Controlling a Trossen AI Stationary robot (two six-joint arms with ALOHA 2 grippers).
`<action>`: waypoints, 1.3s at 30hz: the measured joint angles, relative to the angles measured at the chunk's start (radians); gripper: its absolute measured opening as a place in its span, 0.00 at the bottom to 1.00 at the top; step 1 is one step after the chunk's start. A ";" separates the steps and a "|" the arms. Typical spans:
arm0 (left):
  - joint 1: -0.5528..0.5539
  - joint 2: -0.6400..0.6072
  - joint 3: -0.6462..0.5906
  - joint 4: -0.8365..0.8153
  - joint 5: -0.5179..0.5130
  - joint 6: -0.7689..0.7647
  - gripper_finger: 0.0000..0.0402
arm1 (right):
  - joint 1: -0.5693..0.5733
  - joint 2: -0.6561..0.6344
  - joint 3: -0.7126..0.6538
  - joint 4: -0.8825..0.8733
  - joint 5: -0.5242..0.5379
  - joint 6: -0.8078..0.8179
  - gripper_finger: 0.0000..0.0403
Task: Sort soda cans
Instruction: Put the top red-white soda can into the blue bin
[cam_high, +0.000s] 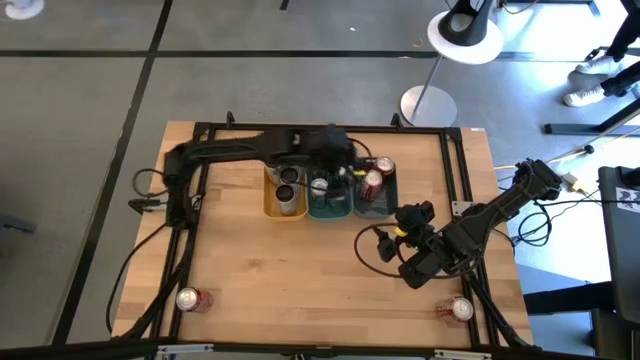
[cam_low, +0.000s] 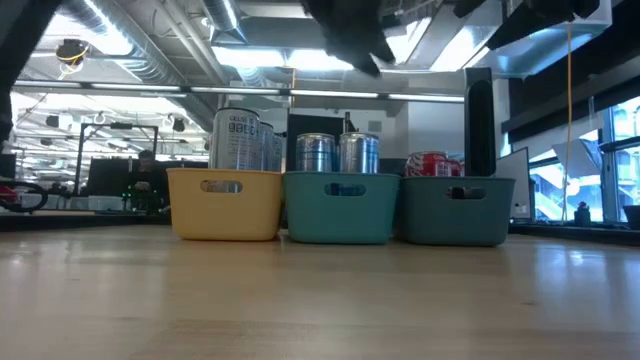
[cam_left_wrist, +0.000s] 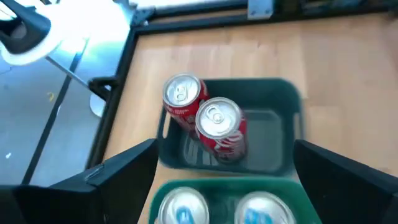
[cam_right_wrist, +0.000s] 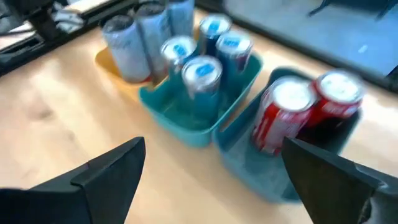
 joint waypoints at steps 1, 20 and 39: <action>-0.005 -0.031 -0.001 -0.020 0.000 -0.003 0.89 | 0.000 0.000 0.000 0.012 -0.023 0.000 0.93; -0.142 -0.693 -0.654 -0.090 -0.144 -0.393 0.89 | -0.220 0.011 0.000 0.192 -0.146 -0.271 0.93; -0.254 -0.999 -0.934 -0.063 -0.280 -0.498 0.89 | -0.414 -0.064 -0.356 0.377 -0.391 -0.438 0.14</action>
